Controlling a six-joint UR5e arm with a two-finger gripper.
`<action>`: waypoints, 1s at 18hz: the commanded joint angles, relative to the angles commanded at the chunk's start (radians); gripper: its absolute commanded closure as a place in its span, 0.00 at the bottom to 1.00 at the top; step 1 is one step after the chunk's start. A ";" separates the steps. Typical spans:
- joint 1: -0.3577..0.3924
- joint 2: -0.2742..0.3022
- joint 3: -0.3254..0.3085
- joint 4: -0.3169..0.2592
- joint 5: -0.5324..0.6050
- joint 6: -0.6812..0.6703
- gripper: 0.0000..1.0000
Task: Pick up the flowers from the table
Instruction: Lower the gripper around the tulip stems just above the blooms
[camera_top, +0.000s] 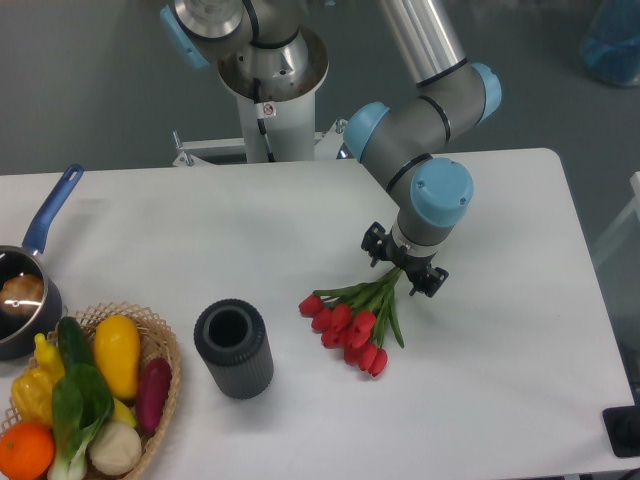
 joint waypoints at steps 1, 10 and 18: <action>-0.003 0.000 0.000 -0.002 0.003 0.000 0.26; -0.006 0.002 -0.003 -0.005 0.045 0.011 0.31; -0.008 0.002 -0.003 -0.002 0.040 -0.003 0.33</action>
